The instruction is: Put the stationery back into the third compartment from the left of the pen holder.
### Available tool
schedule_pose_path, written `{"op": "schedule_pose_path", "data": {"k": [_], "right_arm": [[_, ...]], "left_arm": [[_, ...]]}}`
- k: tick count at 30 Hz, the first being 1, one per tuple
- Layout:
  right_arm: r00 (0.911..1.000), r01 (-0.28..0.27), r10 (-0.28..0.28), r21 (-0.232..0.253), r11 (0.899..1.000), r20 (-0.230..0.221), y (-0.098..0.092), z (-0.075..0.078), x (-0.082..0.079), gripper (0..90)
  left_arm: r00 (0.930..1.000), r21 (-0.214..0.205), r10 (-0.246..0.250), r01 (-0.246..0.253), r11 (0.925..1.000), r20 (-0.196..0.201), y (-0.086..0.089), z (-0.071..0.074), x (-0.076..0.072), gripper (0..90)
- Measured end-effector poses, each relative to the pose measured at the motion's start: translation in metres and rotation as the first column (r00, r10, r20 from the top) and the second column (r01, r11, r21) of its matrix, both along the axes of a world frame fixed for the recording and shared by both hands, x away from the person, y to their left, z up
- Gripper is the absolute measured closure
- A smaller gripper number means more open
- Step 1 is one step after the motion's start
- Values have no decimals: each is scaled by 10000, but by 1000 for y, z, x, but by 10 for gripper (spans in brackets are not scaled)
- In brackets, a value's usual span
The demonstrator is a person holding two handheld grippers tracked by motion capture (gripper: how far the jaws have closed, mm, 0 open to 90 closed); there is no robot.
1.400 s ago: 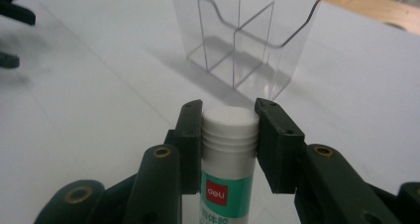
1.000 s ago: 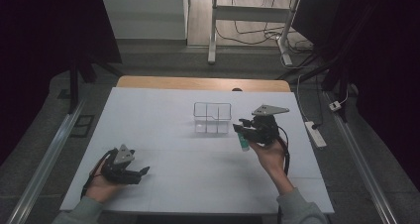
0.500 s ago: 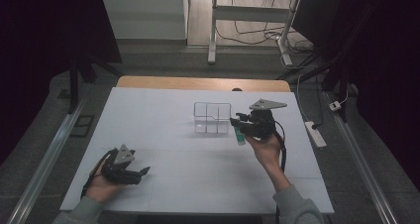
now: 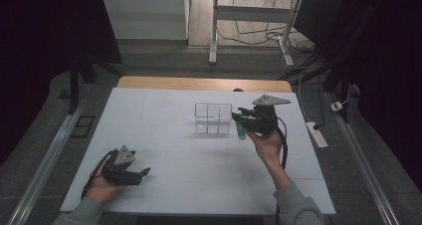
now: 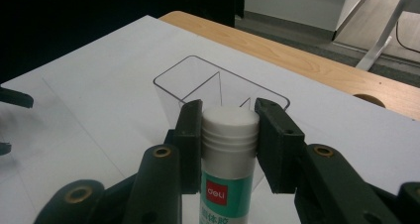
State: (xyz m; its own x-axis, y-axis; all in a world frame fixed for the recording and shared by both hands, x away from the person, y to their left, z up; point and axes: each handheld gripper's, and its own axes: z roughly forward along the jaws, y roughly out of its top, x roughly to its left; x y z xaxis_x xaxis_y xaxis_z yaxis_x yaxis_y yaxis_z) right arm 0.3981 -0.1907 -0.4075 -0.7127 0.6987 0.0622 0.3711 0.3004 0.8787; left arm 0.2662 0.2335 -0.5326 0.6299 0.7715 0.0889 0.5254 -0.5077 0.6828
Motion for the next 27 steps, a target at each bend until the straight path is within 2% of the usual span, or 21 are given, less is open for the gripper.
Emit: {"op": "schedule_pose_path", "data": {"k": [9,15,20,27], "right_arm": [[9995,213,-220,309,9993,212,-1,3,10,643],[9991,279,-287,264,9993,300,8,7,22,643],[9987,433,-444,465,9980,238,12,11,35,643],[9978,478,-509,721,9963,426,20,16,46,643]], "left_arm": [[10000,-44,14,-14,10000,-7,1,0,2,182],[10000,-109,-30,30,9999,-40,1,-1,4,182],[10000,-125,-40,40,9999,-36,2,-1,4,182],[10000,-119,-37,37,9999,-46,2,-1,4,182]]}}
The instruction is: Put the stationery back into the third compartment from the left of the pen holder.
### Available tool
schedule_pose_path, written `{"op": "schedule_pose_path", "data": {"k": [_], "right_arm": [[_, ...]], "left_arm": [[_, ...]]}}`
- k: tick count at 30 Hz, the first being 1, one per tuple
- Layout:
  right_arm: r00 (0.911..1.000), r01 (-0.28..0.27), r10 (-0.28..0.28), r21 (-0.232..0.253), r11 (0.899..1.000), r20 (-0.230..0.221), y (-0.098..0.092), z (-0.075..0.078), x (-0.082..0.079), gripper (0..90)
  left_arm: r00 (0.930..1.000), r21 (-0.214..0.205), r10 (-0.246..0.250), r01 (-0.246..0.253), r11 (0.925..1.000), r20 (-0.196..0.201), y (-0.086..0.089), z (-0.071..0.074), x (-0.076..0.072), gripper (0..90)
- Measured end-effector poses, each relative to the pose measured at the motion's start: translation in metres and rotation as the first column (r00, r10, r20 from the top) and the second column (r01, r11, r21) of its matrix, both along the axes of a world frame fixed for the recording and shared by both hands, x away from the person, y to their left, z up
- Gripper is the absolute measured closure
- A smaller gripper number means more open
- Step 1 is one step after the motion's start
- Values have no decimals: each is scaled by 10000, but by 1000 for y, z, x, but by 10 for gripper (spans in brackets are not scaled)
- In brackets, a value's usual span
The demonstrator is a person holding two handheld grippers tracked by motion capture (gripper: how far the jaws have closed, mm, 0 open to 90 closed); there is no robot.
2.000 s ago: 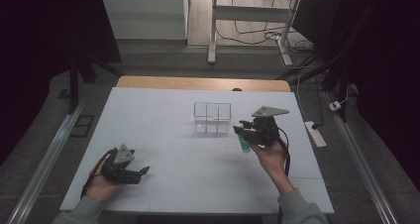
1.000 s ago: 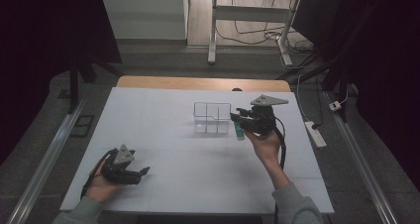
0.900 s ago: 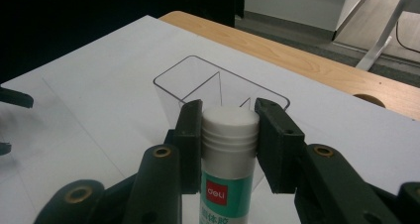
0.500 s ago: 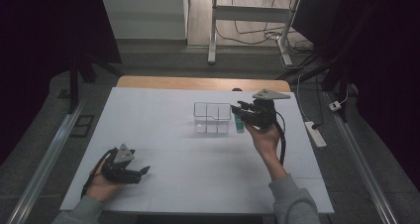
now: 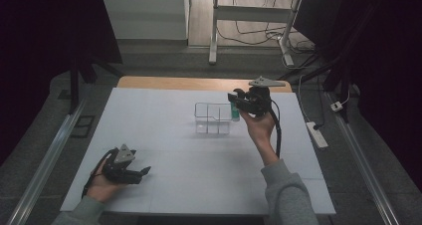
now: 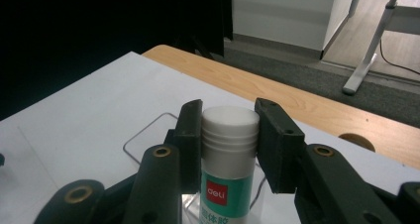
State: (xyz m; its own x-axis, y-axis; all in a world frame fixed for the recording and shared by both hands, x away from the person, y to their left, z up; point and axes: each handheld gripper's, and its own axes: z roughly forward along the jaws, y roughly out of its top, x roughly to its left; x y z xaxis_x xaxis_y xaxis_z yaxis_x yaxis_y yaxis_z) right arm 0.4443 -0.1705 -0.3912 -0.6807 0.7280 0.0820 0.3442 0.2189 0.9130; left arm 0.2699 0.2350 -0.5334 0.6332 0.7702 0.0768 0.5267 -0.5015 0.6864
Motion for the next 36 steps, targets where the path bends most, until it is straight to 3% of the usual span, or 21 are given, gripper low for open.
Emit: {"op": "schedule_pose_path", "data": {"k": [19,23,25,28,36], "right_arm": [[9999,103,-102,89,9999,-34,22,-8,26,642],[9993,152,-152,-7,9999,-328,24,-17,32,637],[9975,20,-27,-101,9999,-711,25,-22,35,582],[9968,64,-85,-272,9996,-801,25,-23,34,508],[9958,-157,109,-523,9985,-908,17,-23,24,478]], "left_arm": [[10000,35,-78,78,10000,-18,0,0,0,182],[10000,44,-80,80,10000,5,-1,0,-1,182],[10000,56,-99,99,9999,-5,-1,0,-1,182],[10000,31,-87,87,10000,-11,0,0,-1,182],[10000,43,-80,80,10000,-10,0,0,-2,182]]}}
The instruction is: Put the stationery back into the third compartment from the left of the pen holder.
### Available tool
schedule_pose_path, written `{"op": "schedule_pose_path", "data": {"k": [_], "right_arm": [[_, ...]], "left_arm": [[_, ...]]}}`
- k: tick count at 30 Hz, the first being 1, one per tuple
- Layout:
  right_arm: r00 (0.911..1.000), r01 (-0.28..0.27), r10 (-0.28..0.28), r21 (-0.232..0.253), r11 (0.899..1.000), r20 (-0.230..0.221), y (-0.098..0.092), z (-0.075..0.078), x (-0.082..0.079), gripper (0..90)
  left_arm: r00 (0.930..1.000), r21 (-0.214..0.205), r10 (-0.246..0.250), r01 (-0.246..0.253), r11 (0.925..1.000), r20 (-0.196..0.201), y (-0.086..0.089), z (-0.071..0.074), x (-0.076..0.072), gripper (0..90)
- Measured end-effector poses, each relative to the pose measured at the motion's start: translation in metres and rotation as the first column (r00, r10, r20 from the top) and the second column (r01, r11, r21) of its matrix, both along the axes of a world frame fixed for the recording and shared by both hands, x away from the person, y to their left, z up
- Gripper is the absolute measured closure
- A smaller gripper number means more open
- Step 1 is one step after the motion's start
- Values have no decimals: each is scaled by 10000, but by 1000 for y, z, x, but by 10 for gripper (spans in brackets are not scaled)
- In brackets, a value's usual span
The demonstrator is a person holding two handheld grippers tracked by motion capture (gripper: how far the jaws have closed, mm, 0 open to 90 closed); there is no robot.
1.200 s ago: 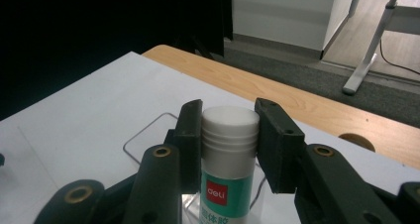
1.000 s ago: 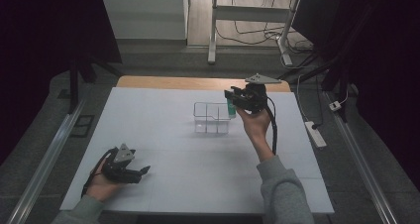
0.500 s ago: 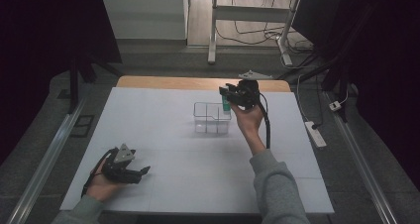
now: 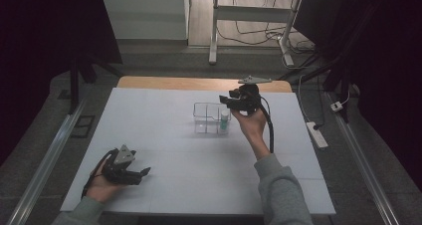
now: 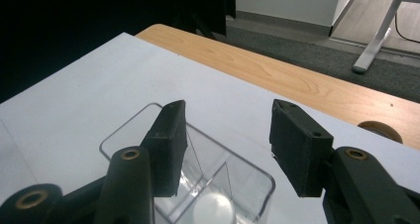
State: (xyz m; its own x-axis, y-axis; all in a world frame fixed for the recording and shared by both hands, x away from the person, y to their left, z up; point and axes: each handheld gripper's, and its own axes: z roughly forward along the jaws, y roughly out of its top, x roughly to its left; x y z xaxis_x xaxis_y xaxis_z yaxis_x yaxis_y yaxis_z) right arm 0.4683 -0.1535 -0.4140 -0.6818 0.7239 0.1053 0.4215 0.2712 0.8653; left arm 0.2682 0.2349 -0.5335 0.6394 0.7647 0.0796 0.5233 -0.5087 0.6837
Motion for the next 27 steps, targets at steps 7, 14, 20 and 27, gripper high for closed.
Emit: {"op": "schedule_pose_path", "data": {"k": [7,14,20,27], "right_arm": [[9994,-182,177,-155,9997,-287,-13,-8,-15,474],[9986,-206,188,-362,9991,-490,-27,-16,-29,474],[9976,-343,309,-543,9979,-623,-38,-21,-41,464],[9961,-432,380,-640,9970,-798,-54,-30,-58,449]], "left_arm": [[10000,-2,3,-3,10000,-45,1,-1,1,182],[10000,-21,1,-1,10000,-41,0,-1,1,182],[10000,-37,26,-26,10000,-45,1,0,1,182],[10000,-28,23,-23,10000,-55,1,0,1,181]]}}
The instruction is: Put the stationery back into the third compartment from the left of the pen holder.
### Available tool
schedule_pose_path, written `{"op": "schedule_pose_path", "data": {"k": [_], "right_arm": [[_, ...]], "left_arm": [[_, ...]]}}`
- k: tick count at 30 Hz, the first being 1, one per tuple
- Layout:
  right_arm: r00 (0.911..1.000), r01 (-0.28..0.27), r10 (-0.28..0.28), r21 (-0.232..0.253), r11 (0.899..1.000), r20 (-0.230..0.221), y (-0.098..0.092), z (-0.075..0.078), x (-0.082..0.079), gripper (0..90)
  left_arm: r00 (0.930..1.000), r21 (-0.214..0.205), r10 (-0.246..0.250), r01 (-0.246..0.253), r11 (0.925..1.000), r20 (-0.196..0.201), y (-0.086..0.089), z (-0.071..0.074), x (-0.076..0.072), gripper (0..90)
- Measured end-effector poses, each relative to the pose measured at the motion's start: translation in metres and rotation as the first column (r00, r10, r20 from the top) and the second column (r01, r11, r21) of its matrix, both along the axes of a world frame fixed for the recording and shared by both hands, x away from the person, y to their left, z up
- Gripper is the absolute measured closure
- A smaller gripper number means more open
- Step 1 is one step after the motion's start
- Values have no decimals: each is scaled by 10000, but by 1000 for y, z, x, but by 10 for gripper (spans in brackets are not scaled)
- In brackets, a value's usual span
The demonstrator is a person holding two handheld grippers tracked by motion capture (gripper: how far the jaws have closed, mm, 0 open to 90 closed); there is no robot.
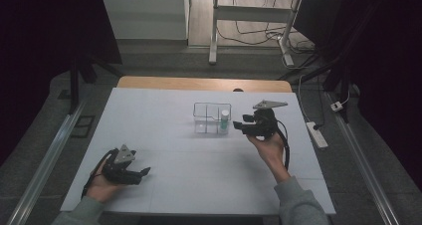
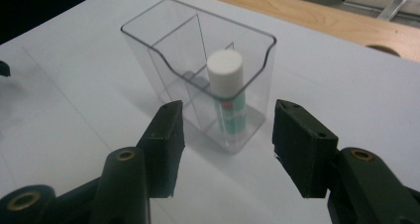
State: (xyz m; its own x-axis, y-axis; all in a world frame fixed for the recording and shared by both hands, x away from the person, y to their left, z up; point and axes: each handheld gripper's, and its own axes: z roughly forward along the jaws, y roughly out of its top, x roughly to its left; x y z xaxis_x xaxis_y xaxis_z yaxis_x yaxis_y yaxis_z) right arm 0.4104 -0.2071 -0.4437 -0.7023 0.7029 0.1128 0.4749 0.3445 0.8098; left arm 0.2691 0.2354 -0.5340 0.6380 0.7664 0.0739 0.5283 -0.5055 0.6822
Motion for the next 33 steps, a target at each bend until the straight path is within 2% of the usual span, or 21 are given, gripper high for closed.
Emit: {"op": "schedule_pose_path", "data": {"k": [9,16,20,25,28,33], "right_arm": [[9992,348,-357,-482,9982,-183,-21,-12,-24,428],[9986,350,-390,-1067,9937,-360,-35,-26,-45,406],[9978,392,-447,-1098,9932,-481,-43,-33,-53,399],[9975,368,-433,-1115,9931,-567,-55,-39,-60,389],[9976,352,-430,-1354,9902,-546,-61,-42,-64,387],[9971,326,-422,-1459,9888,-632,-69,-49,-67,382]], "left_arm": [[10000,-9,4,-4,10000,-4,0,0,0,181],[10000,-41,22,-22,10000,5,-1,0,0,182],[10000,-83,62,-62,9999,12,0,0,0,182],[10000,-95,76,-76,9999,6,0,0,1,182],[10000,-104,88,-88,9999,-8,0,0,1,181],[9999,-113,120,-120,9999,-20,-1,0,2,182]]}}
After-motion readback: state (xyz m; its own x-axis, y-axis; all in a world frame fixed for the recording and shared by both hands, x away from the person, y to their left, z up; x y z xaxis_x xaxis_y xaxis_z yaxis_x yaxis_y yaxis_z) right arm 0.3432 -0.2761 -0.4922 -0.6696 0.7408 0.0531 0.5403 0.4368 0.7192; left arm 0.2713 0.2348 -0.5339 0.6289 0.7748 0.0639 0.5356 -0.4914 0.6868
